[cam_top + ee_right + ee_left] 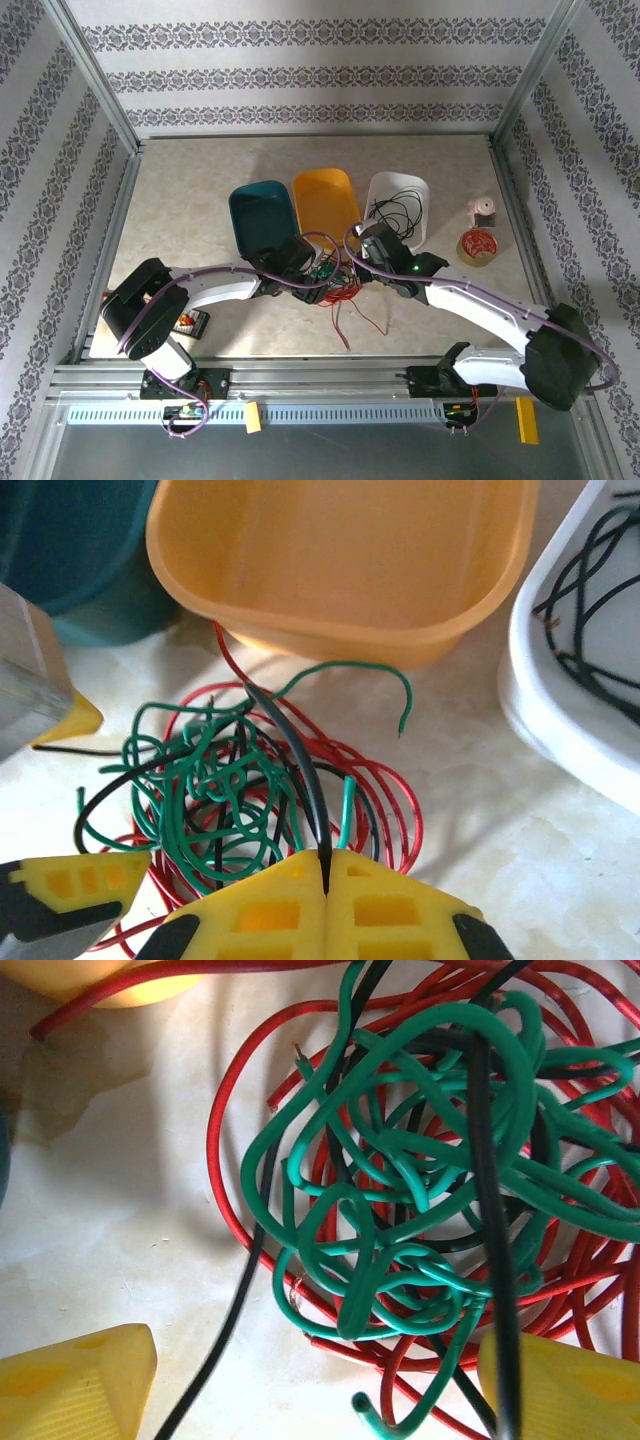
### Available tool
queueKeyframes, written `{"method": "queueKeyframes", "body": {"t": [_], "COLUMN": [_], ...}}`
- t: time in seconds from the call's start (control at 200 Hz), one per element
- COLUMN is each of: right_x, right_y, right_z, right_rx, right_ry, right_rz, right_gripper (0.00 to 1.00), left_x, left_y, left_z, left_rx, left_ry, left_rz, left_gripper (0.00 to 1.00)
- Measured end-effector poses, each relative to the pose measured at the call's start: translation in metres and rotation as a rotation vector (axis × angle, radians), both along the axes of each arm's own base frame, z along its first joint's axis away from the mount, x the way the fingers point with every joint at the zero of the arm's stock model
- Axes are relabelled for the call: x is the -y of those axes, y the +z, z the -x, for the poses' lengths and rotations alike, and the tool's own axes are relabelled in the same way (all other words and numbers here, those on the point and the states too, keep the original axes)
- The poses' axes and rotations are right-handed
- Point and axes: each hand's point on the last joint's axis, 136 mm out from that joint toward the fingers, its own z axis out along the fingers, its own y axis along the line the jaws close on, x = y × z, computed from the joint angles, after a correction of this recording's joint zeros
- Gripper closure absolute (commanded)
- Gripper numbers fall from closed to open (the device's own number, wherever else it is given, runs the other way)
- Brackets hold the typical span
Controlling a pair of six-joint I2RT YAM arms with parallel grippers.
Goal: Untangle the cables
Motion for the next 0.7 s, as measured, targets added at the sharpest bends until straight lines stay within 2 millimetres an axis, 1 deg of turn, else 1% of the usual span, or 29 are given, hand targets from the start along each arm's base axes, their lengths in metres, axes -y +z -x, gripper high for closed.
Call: {"method": "queueKeyframes", "body": {"t": [0.1,0.255,0.46,0.575,0.635,0.7], "right_x": [0.009,0.035,0.062,0.067,0.064,0.061], "right_y": [0.015,0.039,0.083,0.099,0.101,0.099], "right_z": [-0.004,-0.016,-0.029,-0.031,-0.031,-0.029], "right_rx": [0.047,0.128,0.255,0.291,0.291,0.276], "right_ry": [-0.034,-0.128,-0.226,-0.234,-0.222,-0.203], "right_rz": [-0.013,-0.006,-0.012,-0.029,-0.038,-0.045], "right_gripper": [1.0,1.0,1.0,1.0,1.0,0.99], "left_x": [0.0,0.0,-0.001,0.0,0.001,0.002], "left_y": [-0.002,-0.008,-0.012,-0.011,-0.012,-0.012], "left_z": [0.001,0.003,0.003,0.004,0.005,0.01], "left_rx": [-0.006,-0.021,-0.029,-0.031,-0.037,-0.046], "left_ry": [-0.003,-0.008,-0.008,-0.012,-0.02,-0.036], "left_rz": [-0.002,-0.01,-0.017,-0.014,-0.009,0.0], "left_gripper": [0.16,0.16,0.16,0.16,0.15,0.14]}}
